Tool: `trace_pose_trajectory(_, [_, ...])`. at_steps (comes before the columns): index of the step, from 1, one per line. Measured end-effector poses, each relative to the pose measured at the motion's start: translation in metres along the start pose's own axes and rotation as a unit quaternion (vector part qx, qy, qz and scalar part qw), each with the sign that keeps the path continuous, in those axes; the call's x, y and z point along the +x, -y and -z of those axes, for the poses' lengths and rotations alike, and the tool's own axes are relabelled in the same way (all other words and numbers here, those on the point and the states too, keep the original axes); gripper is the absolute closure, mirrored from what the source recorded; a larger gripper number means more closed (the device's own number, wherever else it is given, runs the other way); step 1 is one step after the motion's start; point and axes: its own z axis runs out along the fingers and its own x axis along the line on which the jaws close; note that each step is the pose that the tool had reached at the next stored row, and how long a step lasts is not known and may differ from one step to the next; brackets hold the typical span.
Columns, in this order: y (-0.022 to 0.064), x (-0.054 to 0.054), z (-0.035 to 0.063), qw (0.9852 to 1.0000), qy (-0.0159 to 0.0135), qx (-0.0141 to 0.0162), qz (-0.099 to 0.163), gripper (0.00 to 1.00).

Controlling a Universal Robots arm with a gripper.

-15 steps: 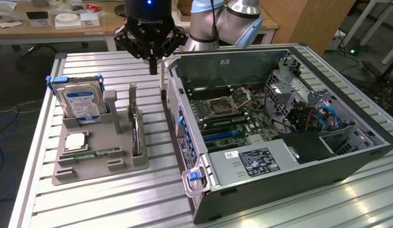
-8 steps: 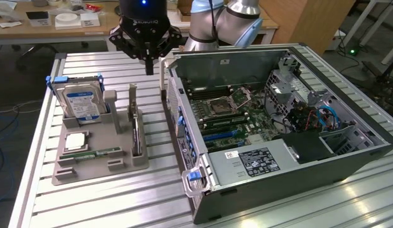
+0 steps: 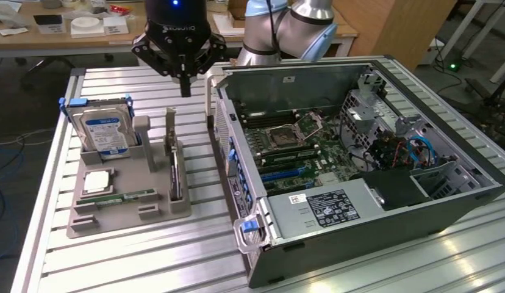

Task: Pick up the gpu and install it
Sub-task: 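Reach for the gpu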

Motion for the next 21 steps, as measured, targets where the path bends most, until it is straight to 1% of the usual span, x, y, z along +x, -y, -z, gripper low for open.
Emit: trace_pose_trajectory(21, [0.0023,0.031,0.0008,1.0000,0.0000,0.0000,0.000,0.89])
